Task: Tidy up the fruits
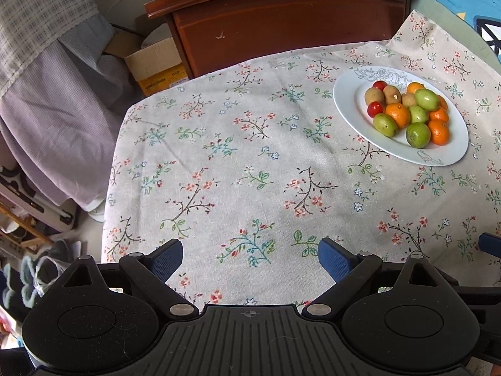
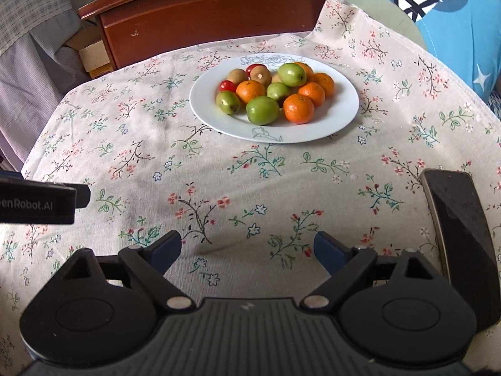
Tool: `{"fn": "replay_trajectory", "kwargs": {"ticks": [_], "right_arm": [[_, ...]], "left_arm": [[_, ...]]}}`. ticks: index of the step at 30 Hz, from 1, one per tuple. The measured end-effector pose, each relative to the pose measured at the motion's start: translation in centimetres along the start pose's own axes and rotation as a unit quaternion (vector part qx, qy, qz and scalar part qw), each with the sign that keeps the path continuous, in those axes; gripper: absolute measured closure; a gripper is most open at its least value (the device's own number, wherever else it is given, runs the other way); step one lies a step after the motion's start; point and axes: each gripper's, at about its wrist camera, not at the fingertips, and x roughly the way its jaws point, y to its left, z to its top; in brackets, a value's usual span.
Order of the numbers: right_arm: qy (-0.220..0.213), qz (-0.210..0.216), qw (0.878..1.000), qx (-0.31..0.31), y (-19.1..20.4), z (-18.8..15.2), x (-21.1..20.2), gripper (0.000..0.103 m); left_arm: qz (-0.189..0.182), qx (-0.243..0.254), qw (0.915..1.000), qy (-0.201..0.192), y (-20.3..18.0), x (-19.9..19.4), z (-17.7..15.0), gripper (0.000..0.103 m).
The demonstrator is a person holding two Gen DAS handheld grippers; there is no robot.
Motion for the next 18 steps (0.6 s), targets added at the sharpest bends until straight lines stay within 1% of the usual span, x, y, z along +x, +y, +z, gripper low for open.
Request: {"fn": "replay_trajectory", "kwargs": {"ticks": [3,6,9,13,16,18], "right_arm": [[-0.019,0.000,1.000,-0.021,0.8,-0.9,-0.1,0.010],[-0.033,0.000,0.999,-0.033,1.5,-1.5,-0.1,0.006],[-0.048,-0.015,0.998,-0.041,2.4,-2.2,0.2,0.001],[-0.074,-0.036,0.997,-0.015,2.8,-2.6,0.5,0.001],[-0.098,-0.046,0.994,-0.008,3.3,-2.8,0.7,0.001],[-0.106,-0.051,0.993,-0.005,3.6,-2.8,1.0,0.001]], "left_arm": [[-0.004,-0.016,0.9999,-0.002,1.0,-0.4,-0.2,0.008],[-0.009,-0.026,0.9996,0.000,1.5,-0.6,-0.3,0.008],[-0.014,-0.030,0.9995,-0.002,1.8,-0.8,-0.3,0.008],[-0.016,-0.037,0.9992,-0.007,2.3,-1.0,-0.1,0.008],[-0.012,-0.045,0.9989,-0.008,2.8,-1.1,0.1,0.008],[-0.012,-0.052,0.9985,-0.008,3.1,-1.1,0.2,0.008]]}}
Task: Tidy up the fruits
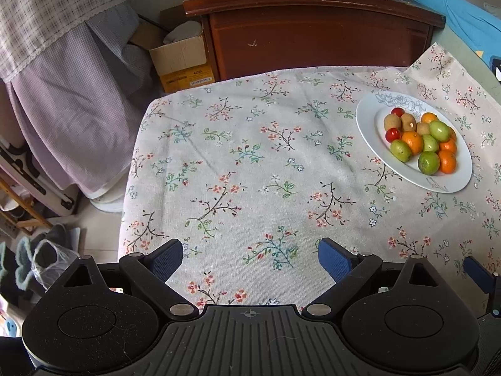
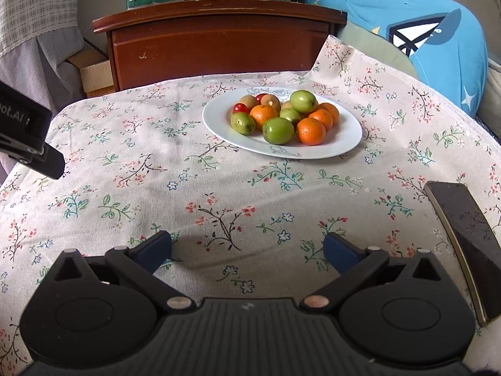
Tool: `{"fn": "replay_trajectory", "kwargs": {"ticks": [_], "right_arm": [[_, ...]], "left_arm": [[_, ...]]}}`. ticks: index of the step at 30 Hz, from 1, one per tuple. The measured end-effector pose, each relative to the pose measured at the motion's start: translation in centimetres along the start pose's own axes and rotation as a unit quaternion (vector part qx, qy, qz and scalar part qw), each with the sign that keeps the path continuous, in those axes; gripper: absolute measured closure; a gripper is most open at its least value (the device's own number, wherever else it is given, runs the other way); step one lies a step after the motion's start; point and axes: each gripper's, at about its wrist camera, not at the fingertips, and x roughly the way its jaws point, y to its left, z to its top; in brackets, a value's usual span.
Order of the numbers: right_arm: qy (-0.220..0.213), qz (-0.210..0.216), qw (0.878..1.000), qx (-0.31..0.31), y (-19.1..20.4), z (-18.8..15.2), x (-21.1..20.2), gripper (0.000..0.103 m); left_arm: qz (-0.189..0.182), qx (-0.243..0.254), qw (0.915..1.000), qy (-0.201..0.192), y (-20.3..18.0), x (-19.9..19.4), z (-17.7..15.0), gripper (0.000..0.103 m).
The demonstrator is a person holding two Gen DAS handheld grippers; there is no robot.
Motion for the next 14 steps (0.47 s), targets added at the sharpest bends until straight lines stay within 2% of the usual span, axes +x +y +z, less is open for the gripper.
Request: {"fn": "replay_trajectory", "kwargs": {"ticks": [8,14], "right_arm": [[0.001,-0.026,0.999,0.018,1.6,1.4,1.6,0.000],[-0.003,-0.017,1.000,0.013,1.7,1.6,2.2,0.000]], "left_arm": [[0.006,-0.005,1.0000,-0.001,0.3,0.2,0.1,0.008],[0.007,-0.005,1.0000,0.000,0.2,0.4,0.1,0.008]]}}
